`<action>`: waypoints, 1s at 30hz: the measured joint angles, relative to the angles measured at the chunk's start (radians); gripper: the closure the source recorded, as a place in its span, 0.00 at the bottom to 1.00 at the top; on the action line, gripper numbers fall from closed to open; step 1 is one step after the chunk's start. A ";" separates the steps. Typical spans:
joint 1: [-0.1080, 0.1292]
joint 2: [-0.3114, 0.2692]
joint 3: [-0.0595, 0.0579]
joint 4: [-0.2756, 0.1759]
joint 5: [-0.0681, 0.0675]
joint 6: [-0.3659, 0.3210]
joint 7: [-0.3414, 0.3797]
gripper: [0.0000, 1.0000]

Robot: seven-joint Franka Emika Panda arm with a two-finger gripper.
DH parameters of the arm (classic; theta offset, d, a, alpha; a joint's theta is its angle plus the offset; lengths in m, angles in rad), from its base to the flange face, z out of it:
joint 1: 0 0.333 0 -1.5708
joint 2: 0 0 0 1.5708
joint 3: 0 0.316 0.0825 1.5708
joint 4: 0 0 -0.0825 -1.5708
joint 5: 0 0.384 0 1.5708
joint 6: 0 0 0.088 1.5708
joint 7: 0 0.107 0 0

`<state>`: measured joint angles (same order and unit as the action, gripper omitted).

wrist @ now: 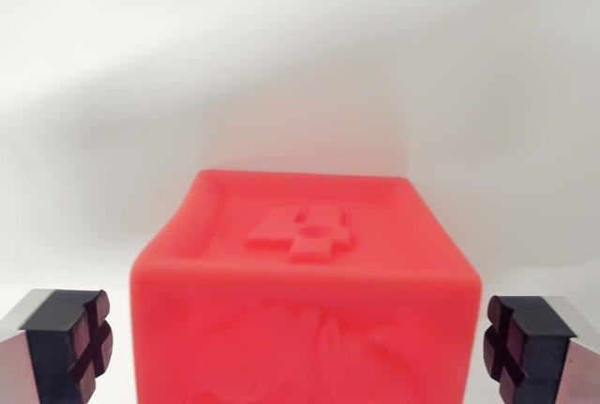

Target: Destack cube

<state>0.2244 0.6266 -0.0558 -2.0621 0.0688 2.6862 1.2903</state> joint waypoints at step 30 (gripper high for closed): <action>0.016 -0.209 -0.021 -0.038 -0.013 -0.168 0.007 0.00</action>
<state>0.2404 0.4173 -0.0766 -2.0997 0.0556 2.5180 1.2974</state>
